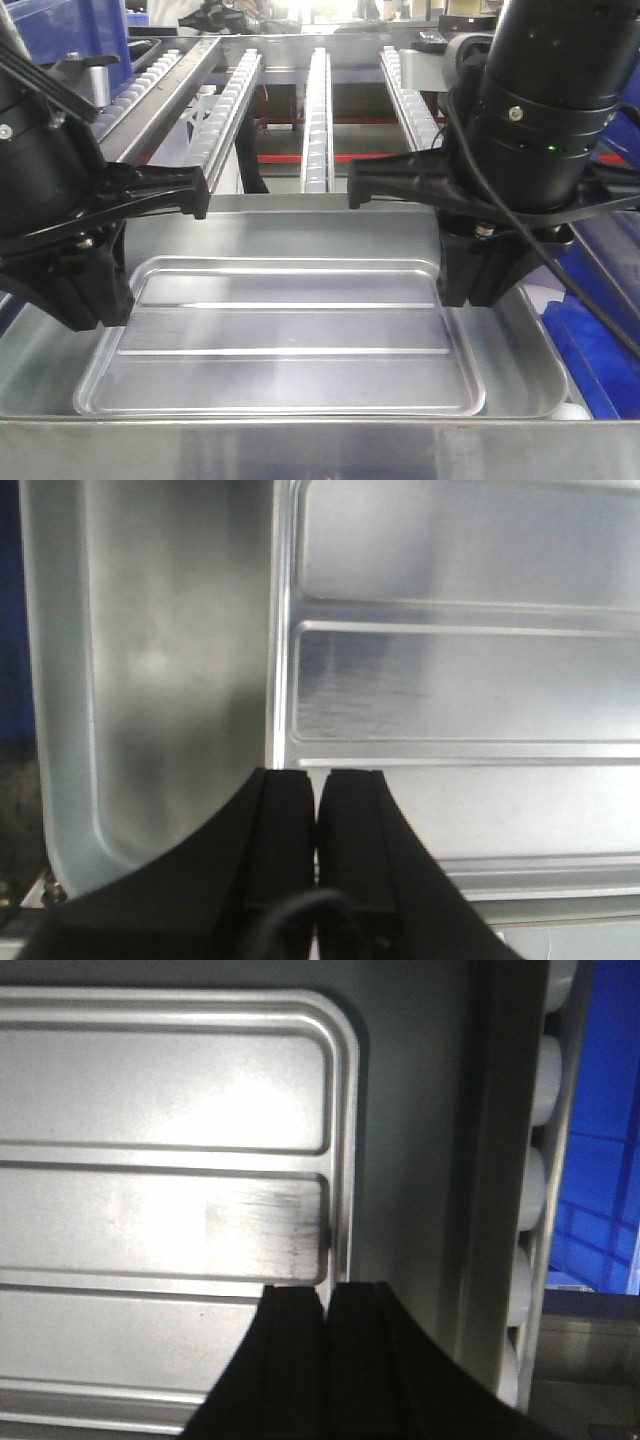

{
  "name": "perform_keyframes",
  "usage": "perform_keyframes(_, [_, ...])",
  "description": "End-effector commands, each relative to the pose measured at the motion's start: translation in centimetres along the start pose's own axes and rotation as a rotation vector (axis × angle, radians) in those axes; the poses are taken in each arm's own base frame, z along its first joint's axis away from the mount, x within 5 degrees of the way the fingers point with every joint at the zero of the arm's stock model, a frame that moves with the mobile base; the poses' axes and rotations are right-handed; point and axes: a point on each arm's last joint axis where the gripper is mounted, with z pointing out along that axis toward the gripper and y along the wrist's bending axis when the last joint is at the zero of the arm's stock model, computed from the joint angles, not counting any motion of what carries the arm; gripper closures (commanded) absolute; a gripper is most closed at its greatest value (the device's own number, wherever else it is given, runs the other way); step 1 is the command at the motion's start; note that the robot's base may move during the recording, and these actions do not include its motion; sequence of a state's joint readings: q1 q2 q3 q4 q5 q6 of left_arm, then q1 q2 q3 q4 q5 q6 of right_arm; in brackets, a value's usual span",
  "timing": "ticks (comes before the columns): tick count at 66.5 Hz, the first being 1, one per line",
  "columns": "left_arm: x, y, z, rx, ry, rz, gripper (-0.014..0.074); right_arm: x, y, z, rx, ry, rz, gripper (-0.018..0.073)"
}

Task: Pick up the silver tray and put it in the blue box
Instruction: 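Close both grippers on the tray rims, one on each side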

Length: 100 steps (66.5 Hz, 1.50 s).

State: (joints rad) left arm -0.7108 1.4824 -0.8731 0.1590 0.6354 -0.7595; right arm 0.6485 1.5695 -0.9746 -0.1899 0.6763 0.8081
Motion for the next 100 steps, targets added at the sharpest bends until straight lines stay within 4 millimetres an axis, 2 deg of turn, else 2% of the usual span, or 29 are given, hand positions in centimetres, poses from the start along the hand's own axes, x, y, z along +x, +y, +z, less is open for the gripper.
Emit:
perform_keyframes(1, [-1.5, -0.4, -1.3, 0.069, -0.094, -0.020, 0.0602, -1.1, 0.6, -1.3, -0.052, -0.082, -0.012, 0.0501])
perform_keyframes(9, [-2.4, 1.0, -1.2, 0.049, -0.114, -0.068, 0.0602, -1.0, 0.6, -0.6, -0.039, -0.070, -0.020, 0.0501])
perform_keyframes(15, [-2.8, 1.7, -1.2, 0.033, -0.112, -0.006, 0.0601, -0.9, 0.6, -0.3, -0.048, -0.075, -0.022, 0.0501])
perform_keyframes(20, [-2.7, 1.6, -1.2, 0.045, -0.101, 0.037, 0.0601, -0.8, 0.6, -0.1, -0.055, -0.080, -0.023, 0.0501])
perform_keyframes(31, [-2.3, 0.9, -1.2, 0.082, -0.088, 0.024, 0.0602, -0.8, 0.5, 0.0, -0.051, -0.085, -0.032, 0.0501])
perform_keyframes(53, [-2.2, 0.9, -1.2, 0.076, -0.085, -0.024, 0.0602, -1.3, -0.2, 0.1, -0.032, -0.103, -0.038, 0.0501])
perform_keyframes(71, [-2.2, 1.2, 0.8, 0.008, -0.051, -0.014, 0.0602, -1.2, -0.2, 0.1, -0.030, -0.099, -0.036, 0.0501])
perform_keyframes(100, [-1.9, 0.4, 0.7, 0.027, -0.054, 0.012, 0.0602, -0.6, -0.3, 0.7, -0.050, -0.091, -0.023, 0.0501])
